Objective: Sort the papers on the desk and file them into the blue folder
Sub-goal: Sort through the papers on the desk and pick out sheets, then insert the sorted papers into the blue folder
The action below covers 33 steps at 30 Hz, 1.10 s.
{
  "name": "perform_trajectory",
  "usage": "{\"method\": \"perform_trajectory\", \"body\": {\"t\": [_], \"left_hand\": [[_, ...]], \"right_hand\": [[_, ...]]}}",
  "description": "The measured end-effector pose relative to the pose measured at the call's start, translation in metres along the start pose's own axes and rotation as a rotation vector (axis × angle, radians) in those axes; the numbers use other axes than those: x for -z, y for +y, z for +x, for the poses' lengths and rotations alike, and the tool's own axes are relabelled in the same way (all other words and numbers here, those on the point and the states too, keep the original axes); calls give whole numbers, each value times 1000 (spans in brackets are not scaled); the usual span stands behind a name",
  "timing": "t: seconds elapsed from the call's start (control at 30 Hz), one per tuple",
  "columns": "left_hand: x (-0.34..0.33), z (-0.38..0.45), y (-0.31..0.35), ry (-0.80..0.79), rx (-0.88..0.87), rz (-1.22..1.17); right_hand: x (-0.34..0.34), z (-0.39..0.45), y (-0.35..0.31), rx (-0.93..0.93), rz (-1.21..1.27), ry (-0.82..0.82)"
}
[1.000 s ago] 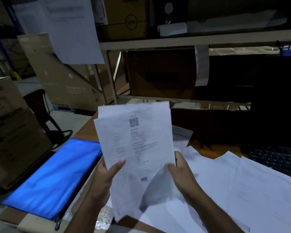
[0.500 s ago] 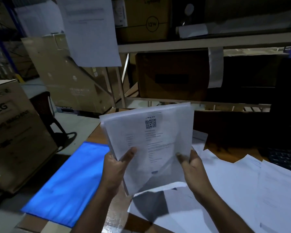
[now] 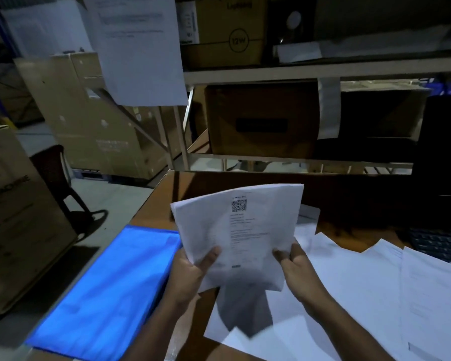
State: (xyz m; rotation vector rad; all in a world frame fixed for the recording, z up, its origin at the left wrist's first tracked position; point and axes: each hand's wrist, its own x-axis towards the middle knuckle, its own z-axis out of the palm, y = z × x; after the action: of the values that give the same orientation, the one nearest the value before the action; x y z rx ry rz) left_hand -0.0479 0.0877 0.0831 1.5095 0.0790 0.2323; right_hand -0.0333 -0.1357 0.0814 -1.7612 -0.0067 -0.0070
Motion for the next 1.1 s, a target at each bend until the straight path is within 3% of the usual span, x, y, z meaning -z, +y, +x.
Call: {"method": "perform_trajectory", "body": {"t": [0.23, 0.37, 0.47, 0.53, 0.6, 0.73, 0.87, 1.1], "left_hand": [[2, 5, 4, 78, 4, -41], [6, -3, -5, -30, 62, -29], [21, -5, -19, -62, 42, 61], [40, -1, -34, 71, 30, 111], [66, 1, -51, 224, 40, 224], [116, -12, -79, 429, -11, 766], [147, -28, -89, 370, 16, 1025], [152, -36, -82, 354, 8, 1085]], "right_hand": [[-2, -2, -9, 73, -94, -64], [-7, -9, 3, 37, -159, -129], [-6, -6, 13, -68, -92, -115], [-3, 0, 25, -188, -60, -127], [-2, 5, 38, -328, -74, -162], [-7, 8, 53, -439, -85, -169], [-15, 3, 54, -453, 21, -186], [-23, -6, 41, -498, 133, -216]]}}
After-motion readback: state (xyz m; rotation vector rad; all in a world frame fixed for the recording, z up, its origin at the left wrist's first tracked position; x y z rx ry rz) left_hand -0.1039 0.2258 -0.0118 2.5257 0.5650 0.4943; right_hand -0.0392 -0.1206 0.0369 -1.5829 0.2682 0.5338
